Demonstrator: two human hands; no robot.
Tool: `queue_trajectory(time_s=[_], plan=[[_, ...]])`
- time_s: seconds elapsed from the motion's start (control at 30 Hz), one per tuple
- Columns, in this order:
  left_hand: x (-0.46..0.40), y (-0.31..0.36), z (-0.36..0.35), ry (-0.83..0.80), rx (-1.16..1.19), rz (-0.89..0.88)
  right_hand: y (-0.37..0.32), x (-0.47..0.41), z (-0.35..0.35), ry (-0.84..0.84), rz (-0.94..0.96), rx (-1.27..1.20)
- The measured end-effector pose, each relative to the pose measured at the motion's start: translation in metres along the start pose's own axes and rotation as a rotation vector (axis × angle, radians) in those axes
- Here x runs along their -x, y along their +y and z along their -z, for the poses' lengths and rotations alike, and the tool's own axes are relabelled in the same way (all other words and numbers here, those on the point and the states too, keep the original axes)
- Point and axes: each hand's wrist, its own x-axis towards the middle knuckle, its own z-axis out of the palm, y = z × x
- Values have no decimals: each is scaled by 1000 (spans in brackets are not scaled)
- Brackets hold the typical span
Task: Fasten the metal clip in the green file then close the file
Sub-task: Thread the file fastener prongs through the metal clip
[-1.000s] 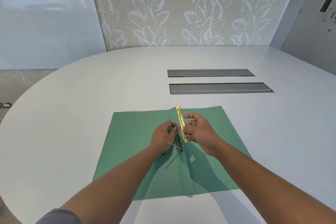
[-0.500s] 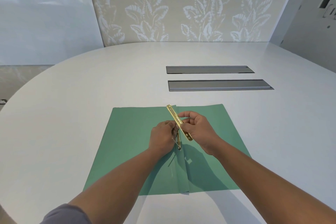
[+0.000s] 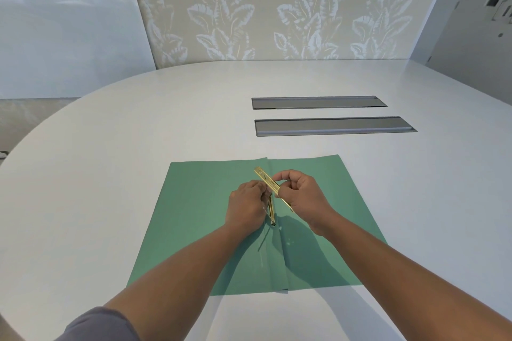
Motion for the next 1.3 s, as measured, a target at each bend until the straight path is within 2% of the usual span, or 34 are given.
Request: queue_trajectory(time_s=[0.27, 0.5, 0.7, 1.03, 1.2, 1.3], plan=[[1, -1, 1, -9, 89, 34, 15, -2, -2, -14, -120, 34], [3, -4, -3, 19, 316, 199, 33, 0, -8, 12, -195, 18], [5, -8, -5, 18, 332, 219, 35, 2, -5, -19, -230, -14], [4, -6, 4, 76, 426, 214, 37, 12, -1, -190, -191, 250], [2, -8, 30, -55, 449, 203, 36, 17, -1, -224, -158, 259], [5, -12, 47, -266, 410, 152, 35, 19, 0, -238, -157, 245]])
